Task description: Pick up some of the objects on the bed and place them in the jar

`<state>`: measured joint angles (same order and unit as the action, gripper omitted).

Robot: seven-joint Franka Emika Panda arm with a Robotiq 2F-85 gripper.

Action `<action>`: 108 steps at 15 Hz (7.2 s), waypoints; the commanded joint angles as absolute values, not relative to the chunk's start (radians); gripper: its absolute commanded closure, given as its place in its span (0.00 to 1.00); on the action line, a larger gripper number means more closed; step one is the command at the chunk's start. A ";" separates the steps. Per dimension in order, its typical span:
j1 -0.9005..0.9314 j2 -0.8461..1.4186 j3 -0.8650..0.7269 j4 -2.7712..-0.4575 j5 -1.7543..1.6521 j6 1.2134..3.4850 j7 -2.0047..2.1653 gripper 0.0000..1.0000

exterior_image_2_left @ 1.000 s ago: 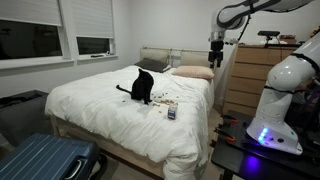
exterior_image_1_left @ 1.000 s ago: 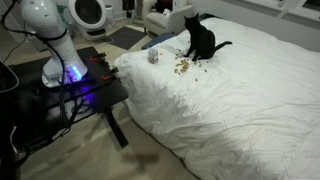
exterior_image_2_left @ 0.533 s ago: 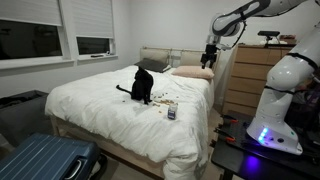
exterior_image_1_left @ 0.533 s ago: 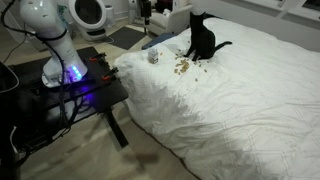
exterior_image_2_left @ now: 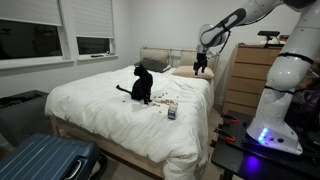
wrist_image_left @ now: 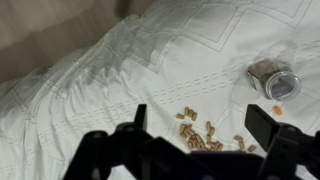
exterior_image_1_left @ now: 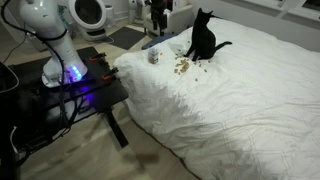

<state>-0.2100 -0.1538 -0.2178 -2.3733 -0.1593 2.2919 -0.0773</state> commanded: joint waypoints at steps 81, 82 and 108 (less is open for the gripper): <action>-0.287 0.981 -0.124 -1.610 0.137 2.657 0.070 0.94; -0.287 0.977 -0.125 -1.614 0.136 2.658 0.069 1.00; -0.226 0.523 -0.176 -2.060 0.111 2.678 0.069 0.99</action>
